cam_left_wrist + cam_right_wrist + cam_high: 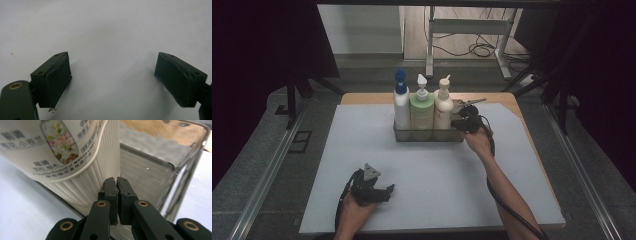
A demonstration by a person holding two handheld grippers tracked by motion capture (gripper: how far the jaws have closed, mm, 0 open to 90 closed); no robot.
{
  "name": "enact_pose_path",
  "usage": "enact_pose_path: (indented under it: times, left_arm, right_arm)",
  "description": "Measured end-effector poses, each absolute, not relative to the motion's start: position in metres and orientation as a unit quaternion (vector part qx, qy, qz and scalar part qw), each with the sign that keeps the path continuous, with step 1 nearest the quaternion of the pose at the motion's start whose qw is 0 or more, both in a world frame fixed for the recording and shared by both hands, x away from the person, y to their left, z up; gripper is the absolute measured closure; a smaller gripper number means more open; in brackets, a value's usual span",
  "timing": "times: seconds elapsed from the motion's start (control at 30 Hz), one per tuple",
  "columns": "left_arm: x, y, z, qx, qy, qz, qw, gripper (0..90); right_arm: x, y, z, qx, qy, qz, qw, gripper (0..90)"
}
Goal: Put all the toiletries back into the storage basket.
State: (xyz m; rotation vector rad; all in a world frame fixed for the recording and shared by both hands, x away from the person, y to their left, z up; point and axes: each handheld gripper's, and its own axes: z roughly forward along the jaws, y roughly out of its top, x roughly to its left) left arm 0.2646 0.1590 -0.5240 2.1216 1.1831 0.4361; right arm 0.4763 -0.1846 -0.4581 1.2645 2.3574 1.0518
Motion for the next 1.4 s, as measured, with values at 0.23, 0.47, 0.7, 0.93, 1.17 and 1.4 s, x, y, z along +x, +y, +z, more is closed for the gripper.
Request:
enact_pose_path:
  times: [0.23, 0.47, 0.7, 0.93, 1.17, 1.4]
  left_arm:
    - [0.2647, 0.159, -0.524, 0.811, 0.452, 0.167, 0.33, 13.1]
    - [0.2646, 0.1588, -0.5241, 0.81, 0.453, 0.166, 0.332, 13.1]
    - [0.2647, 0.159, -0.524, 0.811, 0.453, 0.167, 0.331, 13.1]
    - [0.2647, 0.159, -0.524, 0.811, 0.453, 0.166, 0.331, 13.1]
    - [0.2646, 0.1587, -0.5241, 0.81, 0.454, 0.166, 0.332, 13.1]
    - [0.2646, 0.1587, -0.5241, 0.81, 0.453, 0.166, 0.332, 13.1]
  right_arm:
    - [0.4747, -0.1832, -0.4541, 0.431, 0.813, 0.366, 0.136, 88.1]
    - [0.4724, -0.1809, -0.4529, 0.424, 0.817, 0.367, 0.134, 88.2]
    - [0.471, -0.1797, -0.453, 0.421, 0.818, 0.369, 0.133, 88.5]
    - [0.4698, -0.1786, -0.4525, 0.418, 0.82, 0.368, 0.133, 88.4]
    - [0.4701, -0.1797, -0.4528, 0.419, 0.819, 0.368, 0.133, 85.6]
    - [0.4701, -0.1833, -0.4527, 0.422, 0.818, 0.364, 0.14, 75.6]
